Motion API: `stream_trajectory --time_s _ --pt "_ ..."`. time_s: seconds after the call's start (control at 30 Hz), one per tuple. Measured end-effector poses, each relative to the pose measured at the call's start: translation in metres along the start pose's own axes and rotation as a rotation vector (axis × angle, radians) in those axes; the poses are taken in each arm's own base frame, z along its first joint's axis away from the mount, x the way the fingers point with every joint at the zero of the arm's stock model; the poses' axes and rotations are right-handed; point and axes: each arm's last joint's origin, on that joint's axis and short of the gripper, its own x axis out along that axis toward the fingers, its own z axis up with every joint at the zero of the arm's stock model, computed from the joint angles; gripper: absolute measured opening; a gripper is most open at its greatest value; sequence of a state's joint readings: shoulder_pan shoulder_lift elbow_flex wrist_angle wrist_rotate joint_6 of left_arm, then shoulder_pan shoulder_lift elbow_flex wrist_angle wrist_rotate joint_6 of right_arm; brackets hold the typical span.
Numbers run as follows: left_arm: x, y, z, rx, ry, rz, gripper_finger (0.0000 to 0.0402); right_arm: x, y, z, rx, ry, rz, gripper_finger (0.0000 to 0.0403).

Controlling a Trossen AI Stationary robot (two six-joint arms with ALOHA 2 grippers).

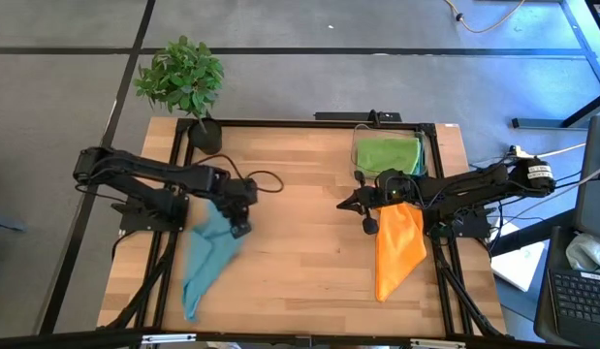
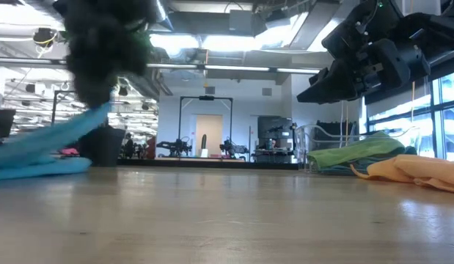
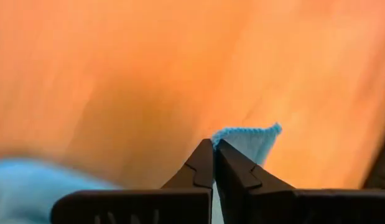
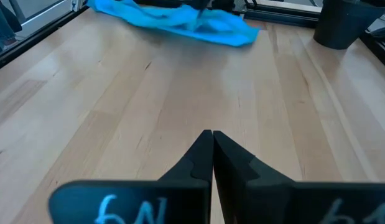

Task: Fold microfiber towels
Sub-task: Fold the light blue microfiber towel

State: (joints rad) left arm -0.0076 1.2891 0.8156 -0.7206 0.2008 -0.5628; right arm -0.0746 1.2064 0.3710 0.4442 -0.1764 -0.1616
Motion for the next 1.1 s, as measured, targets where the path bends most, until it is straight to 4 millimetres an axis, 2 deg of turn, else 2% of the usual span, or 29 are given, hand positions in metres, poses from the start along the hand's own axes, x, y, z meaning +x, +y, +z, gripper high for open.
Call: stream_trajectory --time_s 0.17,0.3,0.43,0.67,0.77,0.93,1.1 --pt "0.011 -0.028 0.020 0.114 -0.119 -0.101 0.0001 0.000 0.000 0.000 0.000 0.000 0.001 0.0014" --pt "0.031 -0.044 0.030 0.188 -0.051 -0.113 0.0001 0.000 0.000 0.000 0.001 0.001 0.000 0.0014" --pt "0.048 -0.070 0.046 0.337 0.001 -0.173 0.0001 0.000 0.000 0.000 0.002 0.002 0.001 0.0014" --pt "0.051 -0.106 0.082 0.479 -0.097 -0.165 0.0000 0.000 0.000 -0.001 0.004 0.008 0.002 0.0014" --pt "0.044 -0.118 0.093 0.553 -0.112 -0.198 0.0001 0.000 0.000 -0.001 0.004 0.008 0.002 0.0014" --pt "0.018 -0.126 0.101 0.604 -0.090 -0.134 0.0000 0.000 0.000 -0.001 0.005 0.013 0.002 0.0014" --pt "-0.010 -0.140 0.107 0.671 -0.153 -0.153 0.0000 0.000 0.001 -0.001 0.005 0.011 0.019 0.0014"
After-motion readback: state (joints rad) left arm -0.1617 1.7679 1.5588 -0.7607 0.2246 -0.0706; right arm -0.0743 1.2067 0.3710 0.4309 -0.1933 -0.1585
